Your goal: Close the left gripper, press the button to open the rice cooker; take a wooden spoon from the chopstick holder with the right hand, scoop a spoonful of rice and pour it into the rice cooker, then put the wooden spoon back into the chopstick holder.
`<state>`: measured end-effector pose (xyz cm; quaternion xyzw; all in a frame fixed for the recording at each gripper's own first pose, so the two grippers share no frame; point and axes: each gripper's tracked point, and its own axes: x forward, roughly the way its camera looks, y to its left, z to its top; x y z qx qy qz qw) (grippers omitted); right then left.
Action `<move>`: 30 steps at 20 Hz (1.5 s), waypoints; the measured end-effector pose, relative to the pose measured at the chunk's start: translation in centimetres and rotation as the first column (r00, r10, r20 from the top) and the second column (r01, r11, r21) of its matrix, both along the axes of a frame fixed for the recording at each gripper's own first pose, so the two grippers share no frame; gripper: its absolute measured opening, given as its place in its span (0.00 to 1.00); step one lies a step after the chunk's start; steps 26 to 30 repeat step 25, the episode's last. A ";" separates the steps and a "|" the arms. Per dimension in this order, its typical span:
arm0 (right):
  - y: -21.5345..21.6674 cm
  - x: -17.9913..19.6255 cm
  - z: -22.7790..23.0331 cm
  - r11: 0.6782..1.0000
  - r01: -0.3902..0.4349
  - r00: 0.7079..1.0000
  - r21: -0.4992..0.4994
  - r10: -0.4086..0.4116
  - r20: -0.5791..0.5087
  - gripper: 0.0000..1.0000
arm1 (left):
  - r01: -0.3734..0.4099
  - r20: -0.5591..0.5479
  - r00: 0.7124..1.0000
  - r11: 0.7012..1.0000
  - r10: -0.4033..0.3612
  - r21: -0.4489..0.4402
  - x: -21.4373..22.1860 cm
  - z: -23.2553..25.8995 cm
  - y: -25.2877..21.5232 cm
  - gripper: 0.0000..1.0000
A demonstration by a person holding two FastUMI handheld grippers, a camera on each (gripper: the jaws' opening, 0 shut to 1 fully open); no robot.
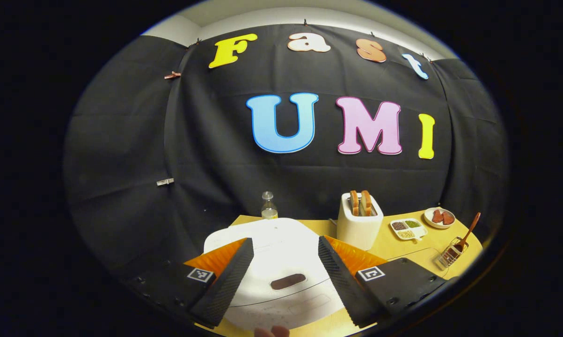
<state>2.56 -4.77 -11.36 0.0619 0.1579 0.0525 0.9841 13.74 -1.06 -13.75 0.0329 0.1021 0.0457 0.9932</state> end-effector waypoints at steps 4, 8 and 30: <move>1.4 0.6 1.6 1.000 -0.022 0.999 0.001 0.022 0.037 0.99 | 0.046 0.052 0.998 0.999 -0.045 -0.012 -2.0 2.9 -0.8 0.96; 2.3 1.0 3.1 0.999 -0.037 0.997 0.006 0.036 0.068 0.99 | 0.078 0.092 0.993 0.997 -0.077 -0.013 -3.7 5.4 -1.4 0.96; 3.5 2.2 8.2 0.999 -0.050 0.980 0.007 0.047 0.194 0.98 | 0.076 0.186 0.980 0.995 -0.064 -0.058 -9.7 10.2 0.6 0.96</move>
